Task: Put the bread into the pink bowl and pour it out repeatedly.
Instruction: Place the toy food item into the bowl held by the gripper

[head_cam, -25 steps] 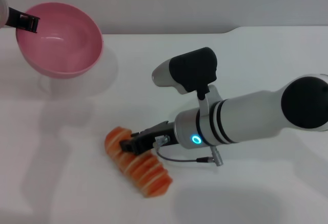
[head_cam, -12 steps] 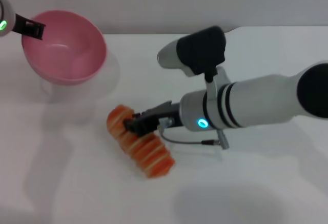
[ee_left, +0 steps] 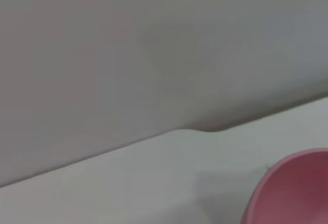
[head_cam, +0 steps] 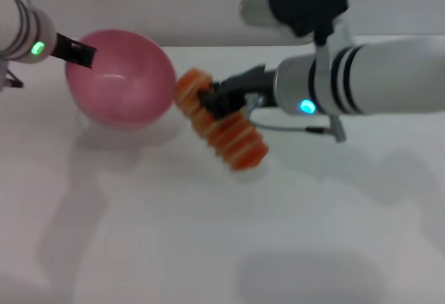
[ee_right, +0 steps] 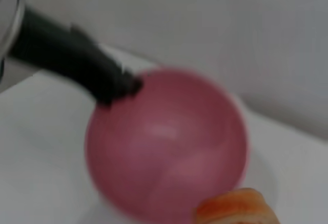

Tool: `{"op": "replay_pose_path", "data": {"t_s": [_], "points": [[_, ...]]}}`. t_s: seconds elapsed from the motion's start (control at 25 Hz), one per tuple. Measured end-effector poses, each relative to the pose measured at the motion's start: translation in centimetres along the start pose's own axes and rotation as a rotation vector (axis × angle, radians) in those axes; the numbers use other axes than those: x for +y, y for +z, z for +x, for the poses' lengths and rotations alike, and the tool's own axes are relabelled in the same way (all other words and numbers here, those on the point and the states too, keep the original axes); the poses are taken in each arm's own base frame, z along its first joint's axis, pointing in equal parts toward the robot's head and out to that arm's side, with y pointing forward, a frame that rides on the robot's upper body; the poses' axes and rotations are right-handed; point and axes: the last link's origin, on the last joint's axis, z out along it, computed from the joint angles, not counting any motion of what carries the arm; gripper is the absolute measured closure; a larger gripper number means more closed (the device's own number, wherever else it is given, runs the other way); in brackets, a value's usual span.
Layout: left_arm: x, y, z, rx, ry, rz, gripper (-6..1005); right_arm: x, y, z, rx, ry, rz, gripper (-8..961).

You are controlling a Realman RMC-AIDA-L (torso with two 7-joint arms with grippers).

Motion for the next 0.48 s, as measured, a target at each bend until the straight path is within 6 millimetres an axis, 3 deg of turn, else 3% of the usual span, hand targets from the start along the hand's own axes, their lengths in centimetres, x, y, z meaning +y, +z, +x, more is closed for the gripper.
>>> {"op": "replay_pose_path", "data": {"t_s": [0.24,0.32,0.36,0.48], "points": [[3.1,0.0,0.2,-0.001,0.034,-0.086,944,-0.4,-1.4,-2.5,-0.046,-0.061,0.045,801],[3.1,0.0,0.2,-0.001,0.034,-0.086,944,-0.5,-1.5,-3.1,-0.058,-0.072,0.053,803],[5.0,-0.2,0.3,0.001,0.057,-0.118,944,-0.5,-1.6,-3.4,-0.063,-0.077,0.054,804],[6.3,-0.3,0.4,0.005,0.076,-0.144,944,-0.6,-1.7,-4.1,-0.066,-0.107,0.074,808]]}}
